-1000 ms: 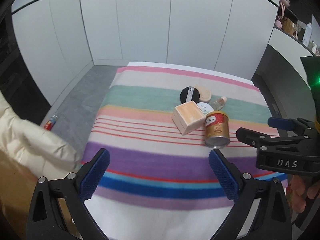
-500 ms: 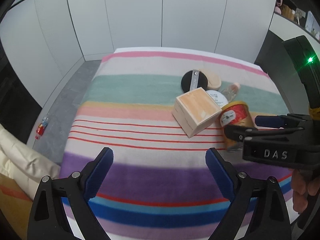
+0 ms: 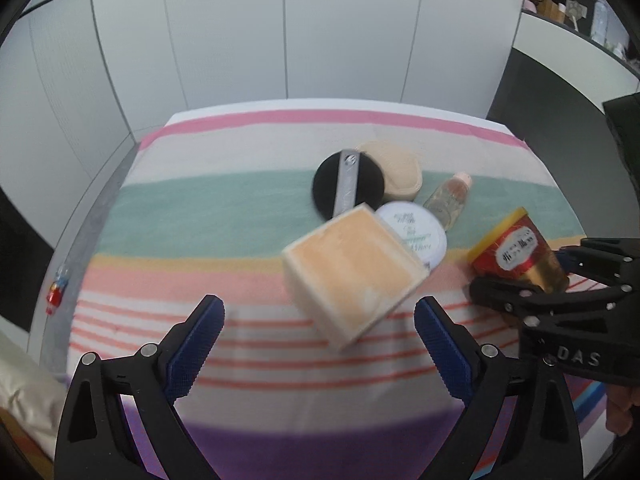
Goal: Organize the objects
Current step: 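Grasp the beige cube box with the left gripper while the right grasps the red-gold can, then lift the beige cube box and red-gold can off the blanket with both grippers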
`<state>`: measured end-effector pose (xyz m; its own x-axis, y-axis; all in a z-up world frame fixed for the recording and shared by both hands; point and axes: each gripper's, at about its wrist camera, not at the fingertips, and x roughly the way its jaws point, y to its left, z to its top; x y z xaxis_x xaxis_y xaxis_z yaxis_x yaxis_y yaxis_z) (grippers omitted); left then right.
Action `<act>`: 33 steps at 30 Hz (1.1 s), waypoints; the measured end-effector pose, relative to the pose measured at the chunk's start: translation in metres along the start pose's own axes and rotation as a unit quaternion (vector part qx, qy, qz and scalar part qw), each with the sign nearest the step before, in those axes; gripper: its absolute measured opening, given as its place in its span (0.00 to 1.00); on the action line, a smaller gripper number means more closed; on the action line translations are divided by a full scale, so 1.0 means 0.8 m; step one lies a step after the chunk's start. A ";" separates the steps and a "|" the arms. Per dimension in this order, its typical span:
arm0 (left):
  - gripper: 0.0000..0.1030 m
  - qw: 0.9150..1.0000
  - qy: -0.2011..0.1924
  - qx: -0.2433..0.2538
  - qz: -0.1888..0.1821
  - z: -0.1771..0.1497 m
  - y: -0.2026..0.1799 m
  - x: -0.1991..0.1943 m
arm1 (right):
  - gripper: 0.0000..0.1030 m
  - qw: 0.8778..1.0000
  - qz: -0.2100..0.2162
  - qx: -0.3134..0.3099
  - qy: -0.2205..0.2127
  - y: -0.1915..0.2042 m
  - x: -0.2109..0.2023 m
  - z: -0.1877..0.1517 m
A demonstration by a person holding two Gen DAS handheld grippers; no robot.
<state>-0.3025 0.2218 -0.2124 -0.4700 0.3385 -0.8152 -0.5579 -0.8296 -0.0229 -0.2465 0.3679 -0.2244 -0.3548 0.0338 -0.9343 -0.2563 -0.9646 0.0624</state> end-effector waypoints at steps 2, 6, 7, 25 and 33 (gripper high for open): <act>0.94 1.000 -0.005 0.012 0.006 0.005 -0.004 0.012 | 0.55 1.000 0.000 0.001 0.000 -0.008 -0.001 0.001; 0.87 1.000 -0.013 0.000 -0.008 0.011 -0.003 0.025 | 0.55 1.000 0.000 0.006 -0.001 -0.020 -0.002 0.003; 0.79 1.000 -0.014 -0.004 -0.019 0.012 -0.003 0.025 | 0.55 1.000 0.000 0.007 -0.002 -0.022 -0.002 0.003; 0.68 0.999 -0.027 -0.032 -0.028 0.016 -0.025 -0.051 | 0.55 1.000 -0.003 0.015 -0.017 -0.025 -0.054 0.007; 0.68 0.999 -0.025 -0.039 -0.019 0.013 -0.027 -0.111 | 0.55 1.000 -0.005 0.014 -0.025 -0.017 -0.109 0.001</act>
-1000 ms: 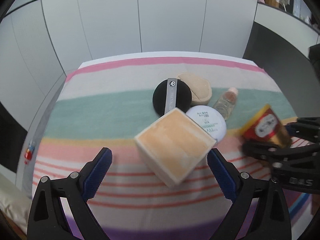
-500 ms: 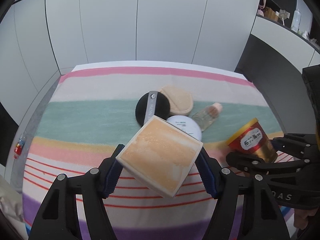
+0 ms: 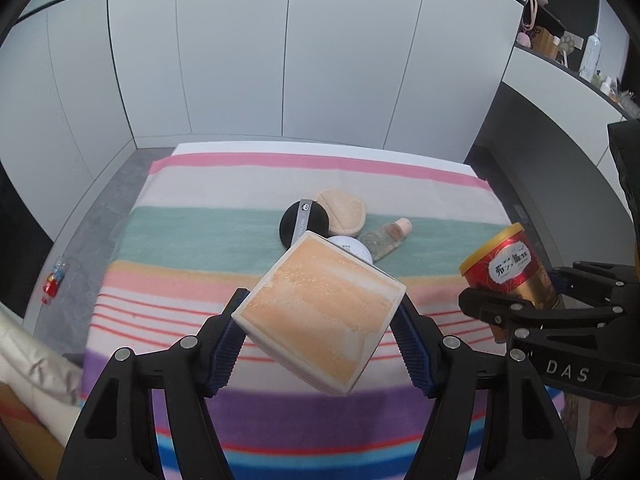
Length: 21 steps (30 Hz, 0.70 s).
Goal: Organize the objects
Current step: 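Lift the beige cube box and red-gold can off the blanket with both grippers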
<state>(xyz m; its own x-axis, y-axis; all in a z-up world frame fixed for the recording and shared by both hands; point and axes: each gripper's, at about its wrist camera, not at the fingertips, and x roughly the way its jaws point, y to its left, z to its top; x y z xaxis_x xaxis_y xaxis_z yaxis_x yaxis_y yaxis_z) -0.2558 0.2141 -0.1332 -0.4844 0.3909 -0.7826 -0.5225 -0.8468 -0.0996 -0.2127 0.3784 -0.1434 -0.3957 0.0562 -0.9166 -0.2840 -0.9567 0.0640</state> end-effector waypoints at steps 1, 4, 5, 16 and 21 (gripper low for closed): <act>0.68 1.000 -0.001 0.000 0.001 0.000 -0.001 -0.008 | 0.55 1.000 -0.001 0.002 -0.001 0.000 -0.008 -0.001; 0.68 1.000 -0.001 -0.011 0.001 -0.002 -0.001 -0.034 | 0.55 1.000 0.001 0.002 -0.006 0.002 -0.034 -0.004; 0.68 1.000 -0.001 -0.016 0.000 -0.002 -0.002 -0.042 | 0.55 1.000 0.001 0.002 -0.008 0.003 -0.042 -0.008; 0.68 0.999 -0.008 -0.044 -0.004 -0.010 -0.025 -0.130 | 0.55 1.000 -0.002 -0.008 -0.024 0.014 -0.131 -0.040; 0.68 0.999 -0.012 -0.046 -0.007 -0.023 -0.037 -0.169 | 0.55 0.999 -0.002 -0.018 -0.032 0.018 -0.165 -0.058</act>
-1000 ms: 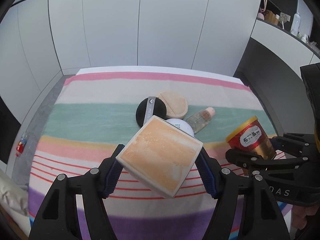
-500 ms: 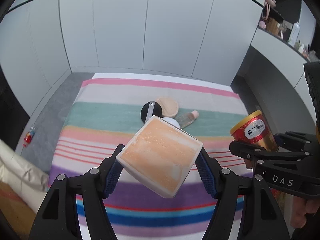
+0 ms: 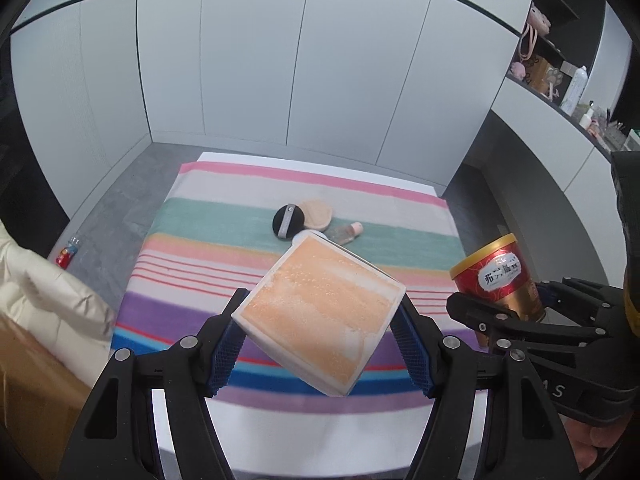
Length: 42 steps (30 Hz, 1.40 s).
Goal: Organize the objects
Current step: 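Lift the beige cube box and red-gold can off the blanket with both grippers, then carry the beige box and red-gold can with both grippers over the cardboard box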
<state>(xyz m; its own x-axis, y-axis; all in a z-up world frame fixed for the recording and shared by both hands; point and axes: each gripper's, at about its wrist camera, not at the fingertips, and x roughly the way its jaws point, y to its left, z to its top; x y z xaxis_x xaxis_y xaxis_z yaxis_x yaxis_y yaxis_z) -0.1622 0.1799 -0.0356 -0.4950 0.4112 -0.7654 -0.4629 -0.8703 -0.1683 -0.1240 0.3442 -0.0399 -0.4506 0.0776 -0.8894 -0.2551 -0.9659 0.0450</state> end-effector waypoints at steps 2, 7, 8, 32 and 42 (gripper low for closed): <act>0.68 1.000 0.000 -0.004 -0.002 -0.004 -0.002 -0.015 | 0.55 1.000 -0.003 -0.004 -0.004 0.001 -0.013 -0.006; 0.68 1.000 -0.004 -0.009 -0.002 -0.020 -0.005 -0.047 | 0.55 1.000 0.001 -0.003 -0.016 0.004 -0.044 -0.020; 0.68 1.000 -0.007 -0.008 0.000 -0.022 -0.005 -0.053 | 0.55 1.000 0.002 -0.005 -0.017 0.006 -0.048 -0.021; 0.68 0.996 -0.059 -0.060 0.020 -0.059 0.075 -0.130 | 0.55 0.996 0.058 -0.051 -0.034 0.096 -0.050 -0.030; 0.68 0.994 -0.063 -0.086 0.036 -0.069 0.124 -0.136 | 0.55 0.993 0.066 -0.076 -0.056 0.139 -0.055 -0.023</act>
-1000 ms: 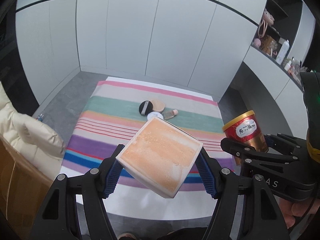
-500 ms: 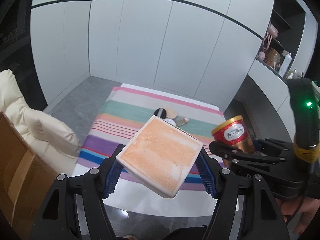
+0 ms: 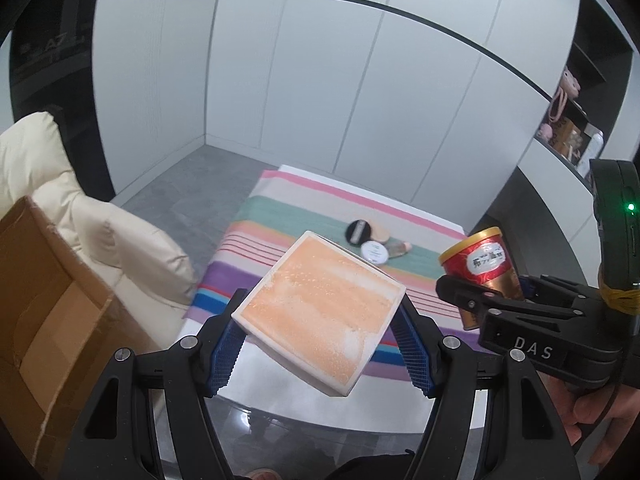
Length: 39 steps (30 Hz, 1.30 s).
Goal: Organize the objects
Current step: 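Carry the beige box and red-gold can with both grippers over the cardboard box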
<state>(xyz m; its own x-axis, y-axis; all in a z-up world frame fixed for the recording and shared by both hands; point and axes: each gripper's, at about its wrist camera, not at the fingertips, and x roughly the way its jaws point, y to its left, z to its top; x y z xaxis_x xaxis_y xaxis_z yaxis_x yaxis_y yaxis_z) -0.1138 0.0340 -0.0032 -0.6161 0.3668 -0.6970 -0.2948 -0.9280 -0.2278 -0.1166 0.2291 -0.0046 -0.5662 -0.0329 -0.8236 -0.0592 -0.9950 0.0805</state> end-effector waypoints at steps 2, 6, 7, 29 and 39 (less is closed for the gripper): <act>0.68 1.000 -0.002 -0.009 0.003 -0.001 0.012 -0.004 | 0.55 1.000 0.004 -0.001 -0.001 0.007 0.003 0.002; 0.68 1.000 -0.005 -0.021 0.011 -0.003 0.033 -0.009 | 0.55 1.000 0.009 -0.010 0.001 0.026 0.011 0.006; 0.68 1.000 -0.006 -0.024 0.013 -0.003 0.038 -0.010 | 0.55 1.000 0.010 -0.013 0.000 0.030 0.011 0.007; 0.68 0.994 -0.024 -0.077 0.068 -0.022 0.139 -0.058 | 0.55 0.995 0.060 -0.083 -0.009 0.150 0.024 0.020; 0.68 0.990 -0.030 -0.103 0.095 -0.035 0.181 -0.084 | 0.55 0.990 0.083 -0.117 -0.010 0.209 0.028 0.021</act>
<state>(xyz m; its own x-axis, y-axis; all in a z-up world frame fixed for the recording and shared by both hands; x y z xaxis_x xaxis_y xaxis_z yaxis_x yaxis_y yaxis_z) -0.0951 -0.1269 -0.0083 -0.6907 0.1817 -0.6999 -0.0178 -0.9719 -0.2348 -0.1528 0.0636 0.0000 -0.5690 -0.1980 -0.7982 0.2272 -0.9707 0.0788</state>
